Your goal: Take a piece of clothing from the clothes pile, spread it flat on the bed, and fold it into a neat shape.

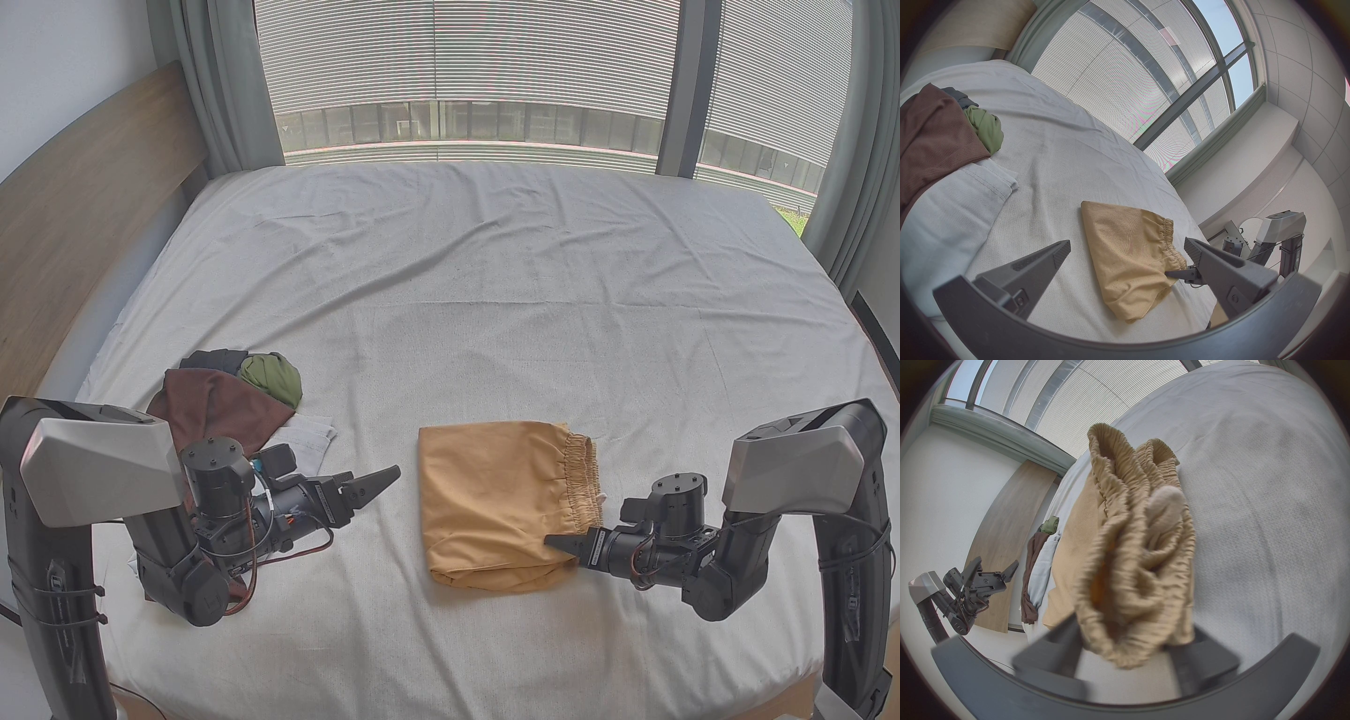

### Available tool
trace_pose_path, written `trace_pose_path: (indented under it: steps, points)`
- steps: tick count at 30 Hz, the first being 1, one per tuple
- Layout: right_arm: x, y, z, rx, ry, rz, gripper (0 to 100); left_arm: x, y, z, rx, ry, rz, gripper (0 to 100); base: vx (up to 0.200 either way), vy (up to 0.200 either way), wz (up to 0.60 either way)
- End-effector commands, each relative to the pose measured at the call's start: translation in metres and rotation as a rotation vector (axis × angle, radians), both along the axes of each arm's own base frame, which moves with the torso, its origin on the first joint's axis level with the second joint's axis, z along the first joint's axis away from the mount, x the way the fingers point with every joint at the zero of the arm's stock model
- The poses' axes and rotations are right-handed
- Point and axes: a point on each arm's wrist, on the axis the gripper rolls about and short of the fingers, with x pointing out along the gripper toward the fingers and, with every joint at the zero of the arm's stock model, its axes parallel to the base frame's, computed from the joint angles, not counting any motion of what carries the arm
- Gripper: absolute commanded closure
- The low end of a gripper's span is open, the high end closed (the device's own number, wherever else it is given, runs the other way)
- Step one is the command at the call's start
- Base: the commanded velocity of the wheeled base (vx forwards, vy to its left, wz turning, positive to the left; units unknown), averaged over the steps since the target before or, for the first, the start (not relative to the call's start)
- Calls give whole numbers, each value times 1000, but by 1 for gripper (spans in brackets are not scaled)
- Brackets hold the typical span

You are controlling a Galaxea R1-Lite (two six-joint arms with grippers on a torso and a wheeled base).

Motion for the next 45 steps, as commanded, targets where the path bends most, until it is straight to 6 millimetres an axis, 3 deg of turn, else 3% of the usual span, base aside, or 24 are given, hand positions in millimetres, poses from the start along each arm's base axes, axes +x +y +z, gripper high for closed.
trace_pose_path:
  steps: [1,4,12,19,34,45]
  points:
    - [-1,1,2,9,-15,13,100,0,0,-1,-1,1,1,0,0,0,0]
    - [-2,3,7,22,-44,20,100,1,1,0,-2,-1,4,0,0,0,0]
    - [-11,4,61,154,-243,132,100,3,4,4,-5,-17,16,0,0,0,0]
    - [-4,5,88,207,-341,168,100,4,6,9,-11,-34,21,0,0,0,0]
    - [-1,6,121,255,-435,223,100,3,5,10,-10,-36,21,0,0,0,0]
    - [6,10,128,264,-457,228,100,4,6,10,-11,-35,23,0,0,0,0]
